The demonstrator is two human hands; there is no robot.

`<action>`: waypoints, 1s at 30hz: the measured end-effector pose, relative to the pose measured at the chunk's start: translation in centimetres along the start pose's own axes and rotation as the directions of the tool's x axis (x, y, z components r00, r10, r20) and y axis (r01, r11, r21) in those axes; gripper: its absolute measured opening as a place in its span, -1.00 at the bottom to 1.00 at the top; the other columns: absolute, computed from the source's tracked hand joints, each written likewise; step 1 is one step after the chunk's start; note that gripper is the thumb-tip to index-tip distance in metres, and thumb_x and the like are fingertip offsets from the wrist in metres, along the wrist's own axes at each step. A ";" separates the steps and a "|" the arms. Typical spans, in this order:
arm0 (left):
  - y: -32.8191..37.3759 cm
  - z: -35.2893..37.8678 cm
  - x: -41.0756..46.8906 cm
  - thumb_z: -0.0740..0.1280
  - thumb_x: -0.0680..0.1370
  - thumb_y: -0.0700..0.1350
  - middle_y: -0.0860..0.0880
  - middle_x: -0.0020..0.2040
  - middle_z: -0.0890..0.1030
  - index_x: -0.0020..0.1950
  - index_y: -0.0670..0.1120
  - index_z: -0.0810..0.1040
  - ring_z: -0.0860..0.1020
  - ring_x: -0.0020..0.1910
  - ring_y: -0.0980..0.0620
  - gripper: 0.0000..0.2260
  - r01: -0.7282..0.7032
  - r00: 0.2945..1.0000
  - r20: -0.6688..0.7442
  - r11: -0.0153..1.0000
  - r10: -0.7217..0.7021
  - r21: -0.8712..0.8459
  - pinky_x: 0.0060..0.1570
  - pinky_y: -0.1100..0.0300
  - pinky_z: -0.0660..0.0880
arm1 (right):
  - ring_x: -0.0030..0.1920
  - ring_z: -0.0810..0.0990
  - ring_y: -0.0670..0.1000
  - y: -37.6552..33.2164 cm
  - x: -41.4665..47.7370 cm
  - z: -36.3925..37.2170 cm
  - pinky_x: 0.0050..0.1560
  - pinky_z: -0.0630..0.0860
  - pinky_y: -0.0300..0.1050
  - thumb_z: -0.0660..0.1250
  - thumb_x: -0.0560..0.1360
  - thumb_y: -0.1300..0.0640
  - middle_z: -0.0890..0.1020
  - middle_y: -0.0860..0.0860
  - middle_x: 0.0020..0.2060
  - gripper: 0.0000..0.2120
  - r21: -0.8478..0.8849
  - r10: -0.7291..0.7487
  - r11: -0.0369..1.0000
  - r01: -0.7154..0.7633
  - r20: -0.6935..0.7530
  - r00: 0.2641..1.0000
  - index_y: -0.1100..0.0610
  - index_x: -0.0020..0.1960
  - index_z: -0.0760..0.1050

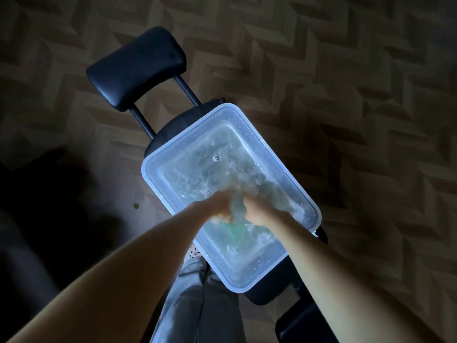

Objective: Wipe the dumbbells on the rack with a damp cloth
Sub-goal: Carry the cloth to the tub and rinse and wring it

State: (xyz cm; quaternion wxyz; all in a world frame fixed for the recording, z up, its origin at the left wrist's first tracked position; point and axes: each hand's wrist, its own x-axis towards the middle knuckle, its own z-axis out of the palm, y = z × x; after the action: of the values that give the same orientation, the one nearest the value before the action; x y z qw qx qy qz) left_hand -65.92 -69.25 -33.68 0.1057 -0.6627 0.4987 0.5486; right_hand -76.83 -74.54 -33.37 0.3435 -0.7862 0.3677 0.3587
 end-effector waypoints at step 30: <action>1.0 -2.0 0.0 0.19 0.55 -0.27 -0.16 -0.01 0.46 -0.12 -0.19 0.51 0.38 -0.02 0.00 -0.87 0.082 0.991 -0.064 0.920 -0.116 -0.383 -0.28 0.24 0.27 | -0.06 0.47 0.02 0.8 0.3 -0.7 -0.03 0.42 -0.17 0.11 0.50 0.36 0.42 0.12 0.05 -0.92 0.268 0.095 0.948 -0.171 0.276 0.956 0.31 -0.03 0.35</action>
State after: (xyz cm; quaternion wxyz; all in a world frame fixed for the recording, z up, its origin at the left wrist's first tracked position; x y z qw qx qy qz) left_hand -65.41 -71.11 -32.56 -0.0183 -0.7178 0.3530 0.5999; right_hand -77.10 -75.57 -33.42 0.4747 -0.6469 0.4204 0.4236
